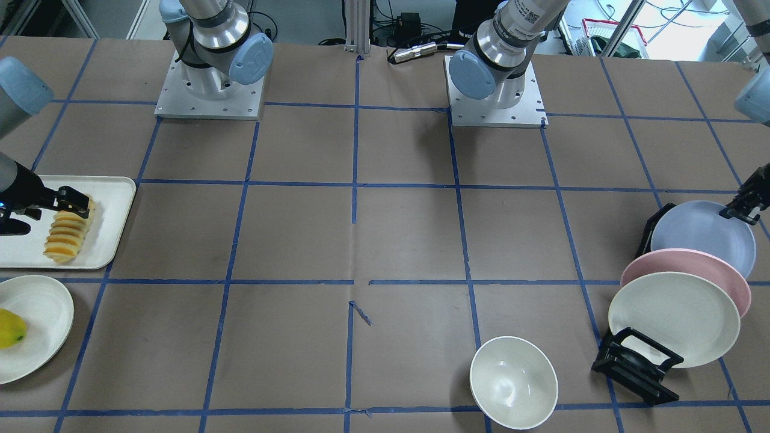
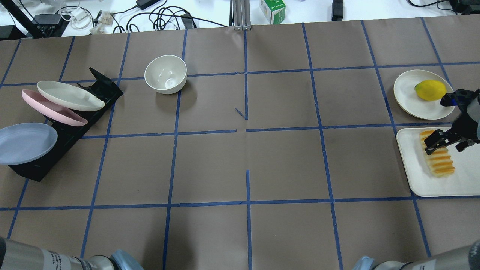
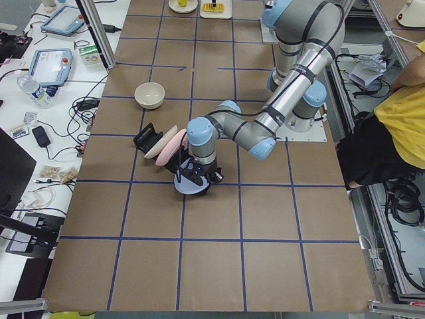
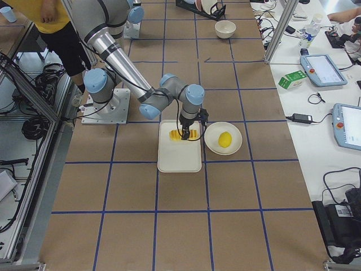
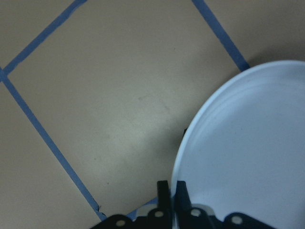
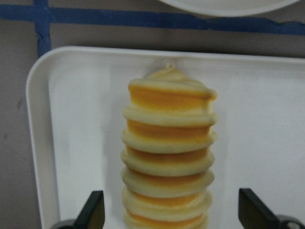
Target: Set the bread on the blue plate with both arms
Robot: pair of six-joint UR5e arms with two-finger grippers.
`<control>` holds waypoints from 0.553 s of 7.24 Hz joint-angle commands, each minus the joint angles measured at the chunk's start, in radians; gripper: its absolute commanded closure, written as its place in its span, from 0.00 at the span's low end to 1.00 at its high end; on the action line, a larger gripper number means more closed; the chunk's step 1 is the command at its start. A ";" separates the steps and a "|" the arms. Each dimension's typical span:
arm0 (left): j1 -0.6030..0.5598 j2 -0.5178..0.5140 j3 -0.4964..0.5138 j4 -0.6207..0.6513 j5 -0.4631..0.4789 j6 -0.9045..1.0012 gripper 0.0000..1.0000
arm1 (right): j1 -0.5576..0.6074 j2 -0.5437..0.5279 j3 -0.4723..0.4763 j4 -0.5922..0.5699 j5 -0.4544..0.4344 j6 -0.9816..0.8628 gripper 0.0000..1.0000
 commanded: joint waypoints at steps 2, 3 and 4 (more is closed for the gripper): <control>0.045 0.060 0.099 -0.174 0.001 0.071 1.00 | 0.000 0.038 0.006 -0.024 -0.012 0.011 0.00; 0.074 0.083 0.148 -0.255 -0.001 0.100 1.00 | 0.000 0.039 0.009 -0.035 0.001 0.003 0.00; 0.087 0.112 0.200 -0.305 -0.001 0.175 1.00 | 0.000 0.038 0.009 -0.033 0.005 0.004 0.31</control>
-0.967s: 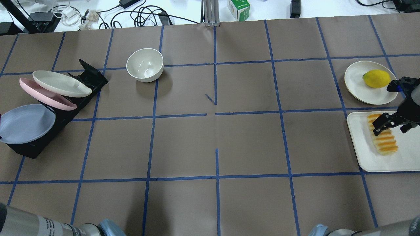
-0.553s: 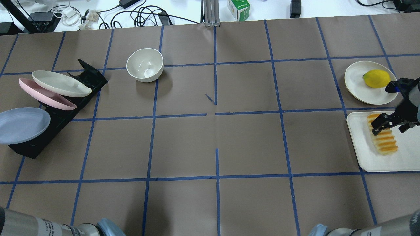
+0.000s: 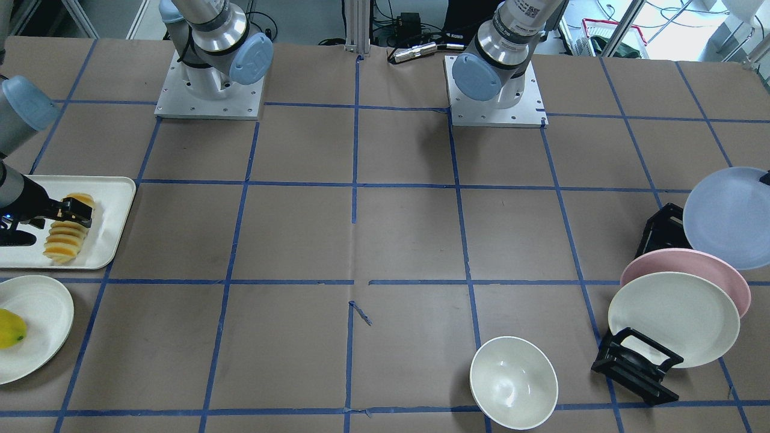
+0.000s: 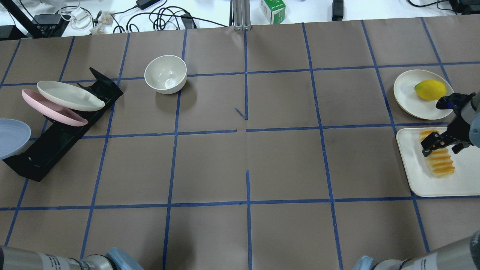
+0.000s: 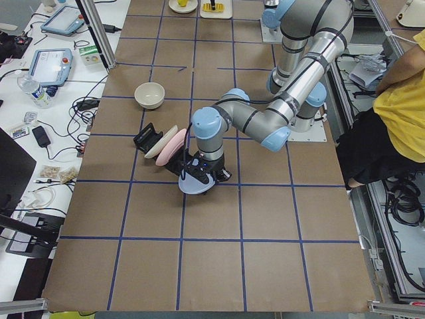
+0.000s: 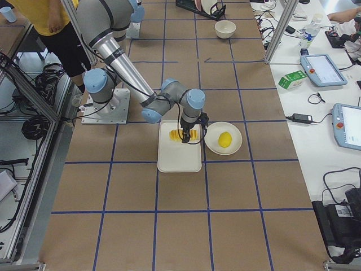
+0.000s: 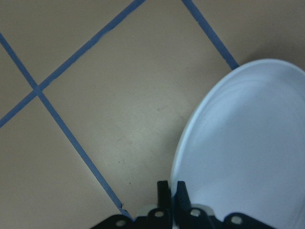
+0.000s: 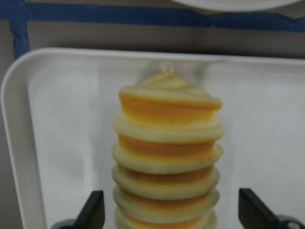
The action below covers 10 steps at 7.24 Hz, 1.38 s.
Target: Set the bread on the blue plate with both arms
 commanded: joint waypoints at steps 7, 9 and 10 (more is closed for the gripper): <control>-0.241 0.162 0.052 -0.330 -0.468 0.134 1.00 | 0.018 -0.032 -0.147 0.205 -0.072 0.016 1.00; -0.445 0.126 -0.012 -0.257 -0.533 0.094 1.00 | 0.043 -0.037 -0.214 0.337 -0.063 0.111 1.00; -0.558 0.099 -0.021 -0.223 -0.546 0.019 1.00 | 0.099 -0.064 -0.237 0.347 -0.082 0.119 1.00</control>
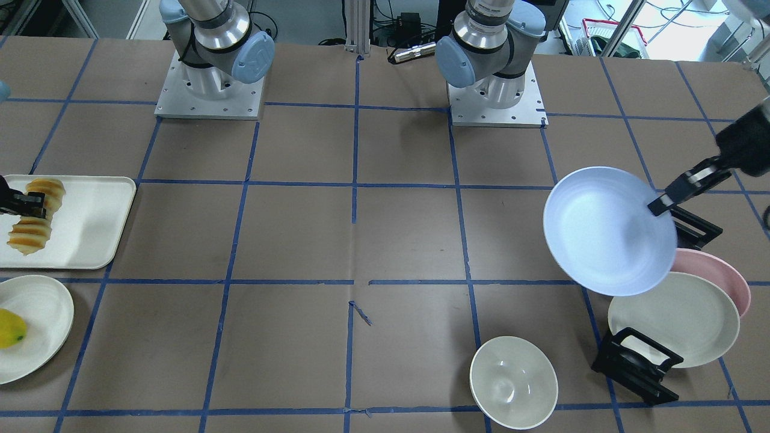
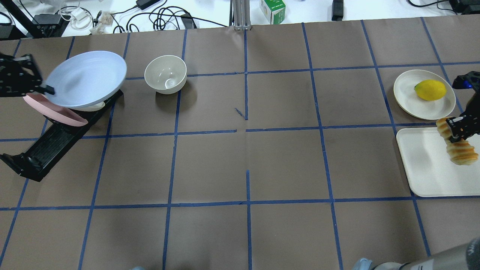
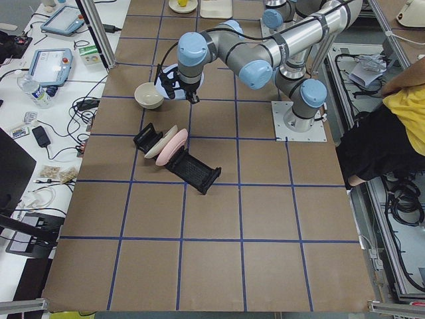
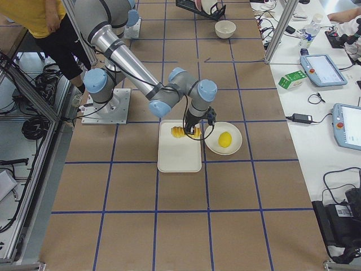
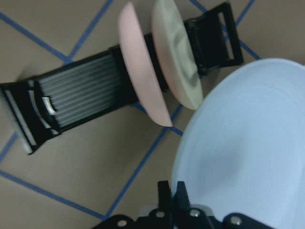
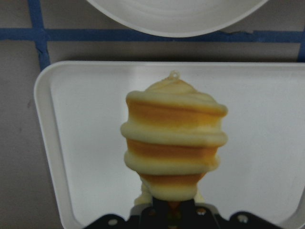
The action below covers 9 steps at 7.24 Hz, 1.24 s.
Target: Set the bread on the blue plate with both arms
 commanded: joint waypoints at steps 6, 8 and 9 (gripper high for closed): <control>-0.599 -0.249 -0.337 0.865 -0.009 -0.742 1.00 | 0.163 -0.082 -0.063 0.201 0.001 0.217 1.00; -0.647 -0.282 -0.424 1.001 0.007 -0.787 1.00 | 0.193 -0.084 -0.066 0.237 0.044 0.250 1.00; -0.648 -0.288 -0.426 1.015 0.007 -0.791 1.00 | 0.234 -0.084 -0.076 0.234 0.039 0.256 1.00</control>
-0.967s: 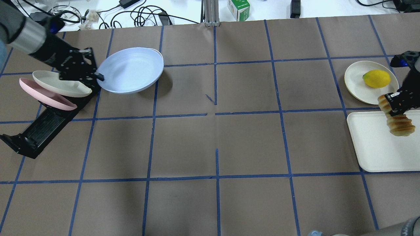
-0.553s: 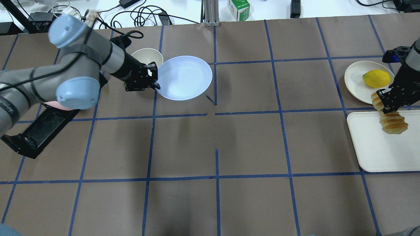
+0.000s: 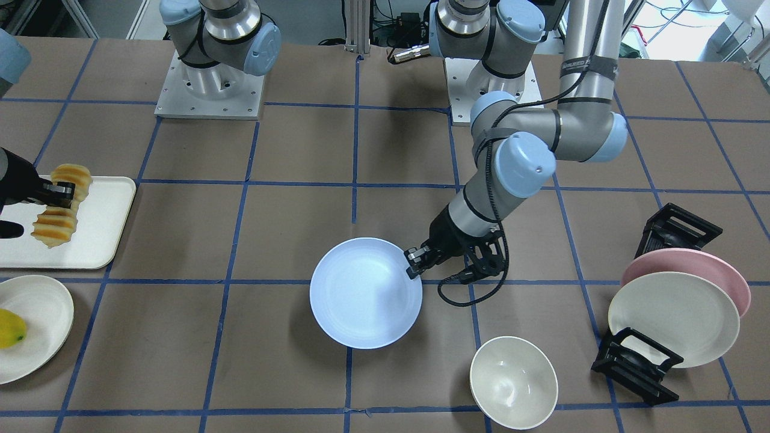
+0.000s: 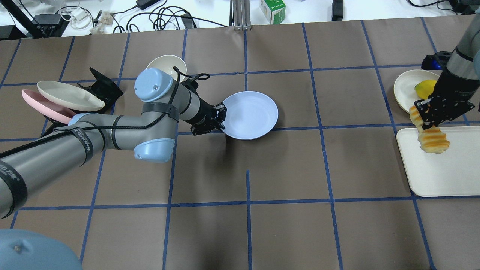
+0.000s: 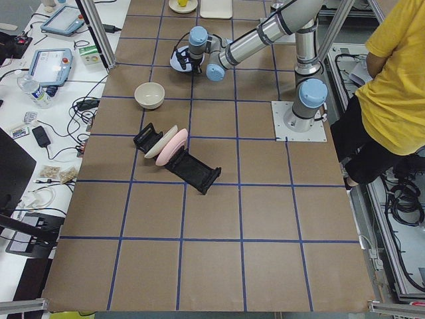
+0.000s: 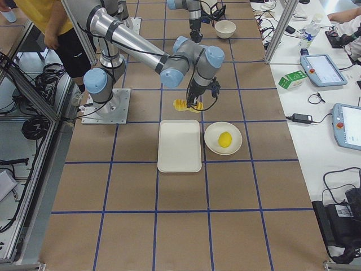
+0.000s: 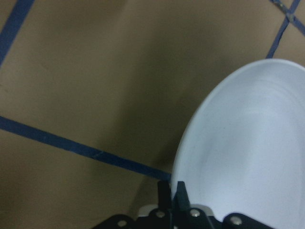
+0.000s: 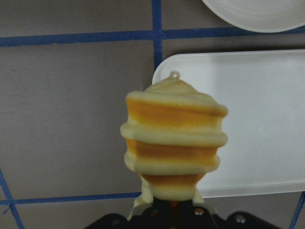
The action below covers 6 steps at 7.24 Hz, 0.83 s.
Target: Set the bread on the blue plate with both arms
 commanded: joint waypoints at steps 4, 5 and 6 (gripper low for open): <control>0.010 0.024 0.072 0.012 0.067 0.003 0.00 | 0.107 -0.015 -0.018 0.002 0.031 0.049 1.00; 0.018 0.033 0.179 -0.140 0.072 0.045 0.00 | 0.126 -0.012 -0.017 -0.004 0.082 0.055 1.00; 0.021 0.039 0.301 -0.252 0.113 0.137 0.00 | 0.157 -0.012 -0.017 -0.007 0.087 0.070 1.00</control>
